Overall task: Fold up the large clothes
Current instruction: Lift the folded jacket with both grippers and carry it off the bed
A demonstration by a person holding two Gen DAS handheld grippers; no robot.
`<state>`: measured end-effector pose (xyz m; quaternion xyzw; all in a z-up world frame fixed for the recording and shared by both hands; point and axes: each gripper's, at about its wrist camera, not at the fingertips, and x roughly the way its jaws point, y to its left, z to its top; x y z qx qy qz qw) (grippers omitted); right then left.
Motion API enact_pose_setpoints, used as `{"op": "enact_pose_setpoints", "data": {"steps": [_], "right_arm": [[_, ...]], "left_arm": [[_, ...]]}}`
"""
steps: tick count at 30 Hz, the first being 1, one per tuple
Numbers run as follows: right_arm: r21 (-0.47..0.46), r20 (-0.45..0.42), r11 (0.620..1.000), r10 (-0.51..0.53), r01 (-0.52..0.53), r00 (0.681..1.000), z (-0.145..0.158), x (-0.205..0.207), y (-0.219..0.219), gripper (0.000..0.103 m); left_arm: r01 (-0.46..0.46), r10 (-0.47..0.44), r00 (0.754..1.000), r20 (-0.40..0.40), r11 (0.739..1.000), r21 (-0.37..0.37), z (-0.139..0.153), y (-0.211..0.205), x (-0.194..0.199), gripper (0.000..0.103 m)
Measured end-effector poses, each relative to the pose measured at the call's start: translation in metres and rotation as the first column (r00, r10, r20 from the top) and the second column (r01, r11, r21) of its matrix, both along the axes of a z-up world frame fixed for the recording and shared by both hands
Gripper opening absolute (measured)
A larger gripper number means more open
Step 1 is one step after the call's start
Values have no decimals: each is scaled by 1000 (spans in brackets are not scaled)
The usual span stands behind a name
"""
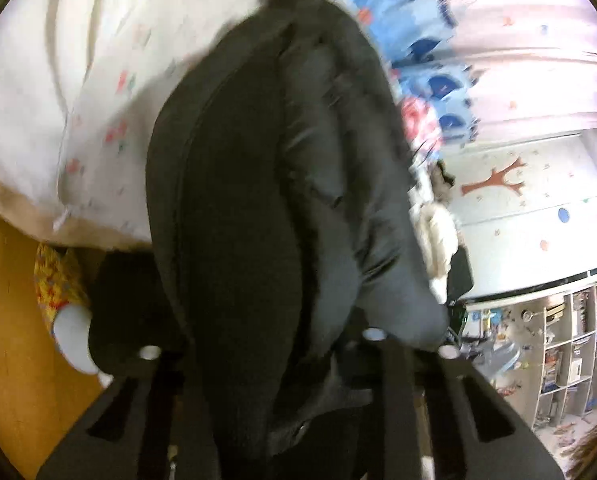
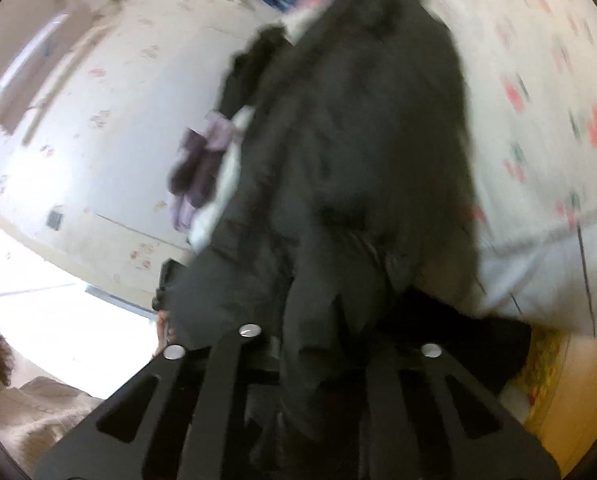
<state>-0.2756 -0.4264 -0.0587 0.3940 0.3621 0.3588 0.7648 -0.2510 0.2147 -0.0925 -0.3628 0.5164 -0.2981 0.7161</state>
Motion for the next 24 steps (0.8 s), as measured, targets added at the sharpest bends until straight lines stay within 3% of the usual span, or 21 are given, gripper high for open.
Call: {"op": "enact_pose_setpoints", "data": {"steps": [2, 5, 7, 9, 10, 11, 12, 14, 16, 19, 21, 24], "right_arm": [[53, 81, 998, -30, 26, 996, 28, -9, -13, 8], [53, 163, 999, -17, 9, 986, 67, -16, -14, 8], [50, 176, 999, 4, -13, 984, 75, -23, -15, 8], [38, 140, 998, 41, -47, 989, 65, -30, -17, 11], [39, 105, 998, 54, -58, 993, 57, -30, -15, 12], [41, 53, 996, 72, -75, 996, 41, -31, -16, 21], [40, 1, 996, 82, -82, 997, 26, -33, -17, 45], [45, -139, 997, 68, -63, 988, -18, -41, -24, 74], [67, -210, 996, 70, -57, 975, -47, -45, -26, 77], [119, -235, 992, 77, -50, 969, -67, -49, -28, 86], [154, -212, 987, 82, -50, 974, -67, -47, -28, 91], [207, -185, 977, 82, -42, 979, -73, -39, -28, 96]], "left_arm": [[-19, 21, 997, 71, 999, -29, 34, 3, -6, 15], [-9, 16, 989, 150, 999, -45, 71, 15, -20, 14], [16, -5, 983, 186, 998, -55, 90, 19, -33, 14], [61, -53, 982, 180, 998, -36, 89, 18, -41, 14], [89, -85, 983, 163, 996, -14, 80, 19, -44, 14], [109, -109, 986, 126, 994, 4, 65, 24, -46, 18], [131, -131, 987, 90, 991, 10, 51, 27, -47, 24], [143, -143, 990, 5, 990, 1, 15, 35, -44, 64], [72, -73, 995, -60, 997, -33, -21, 58, -42, 78], [-22, 11, 996, -88, 991, -132, -48, 88, -40, 93], [-77, 65, 995, -80, 984, -158, -56, 102, -38, 96], [-94, 75, 992, -102, 977, -189, -75, 106, -27, 96]]}}
